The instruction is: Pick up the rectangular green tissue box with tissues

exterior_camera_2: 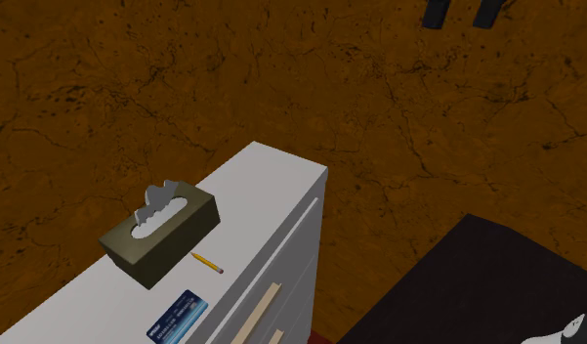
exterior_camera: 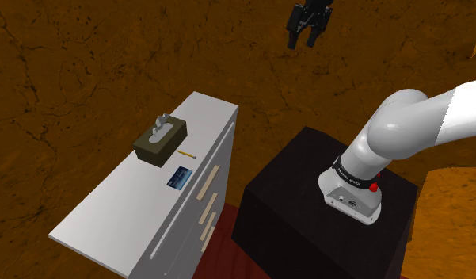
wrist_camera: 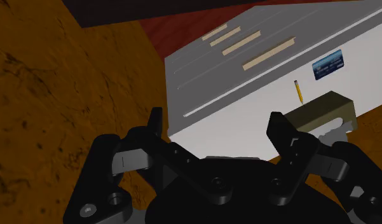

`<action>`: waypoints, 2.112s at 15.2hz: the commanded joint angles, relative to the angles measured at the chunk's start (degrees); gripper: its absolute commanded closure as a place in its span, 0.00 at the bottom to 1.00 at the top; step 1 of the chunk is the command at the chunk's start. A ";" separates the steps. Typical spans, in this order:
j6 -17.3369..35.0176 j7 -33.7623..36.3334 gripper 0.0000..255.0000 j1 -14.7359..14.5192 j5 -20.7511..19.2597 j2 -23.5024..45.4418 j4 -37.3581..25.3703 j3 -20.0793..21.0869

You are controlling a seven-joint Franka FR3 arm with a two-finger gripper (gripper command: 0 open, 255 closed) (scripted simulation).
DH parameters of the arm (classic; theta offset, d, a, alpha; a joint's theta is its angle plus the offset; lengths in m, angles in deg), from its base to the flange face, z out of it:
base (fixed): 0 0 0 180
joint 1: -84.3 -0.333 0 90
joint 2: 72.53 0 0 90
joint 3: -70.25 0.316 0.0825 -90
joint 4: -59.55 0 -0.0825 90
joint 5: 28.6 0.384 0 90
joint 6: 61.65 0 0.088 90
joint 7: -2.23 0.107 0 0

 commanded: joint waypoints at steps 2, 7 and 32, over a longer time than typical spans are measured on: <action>1.88 0.70 0.00 -0.43 0.83 0.42 1.05 0.63; 11.61 3.91 0.00 -2.82 4.96 3.78 5.19 3.86; 56.88 17.22 0.00 -13.59 14.86 45.35 -5.39 18.68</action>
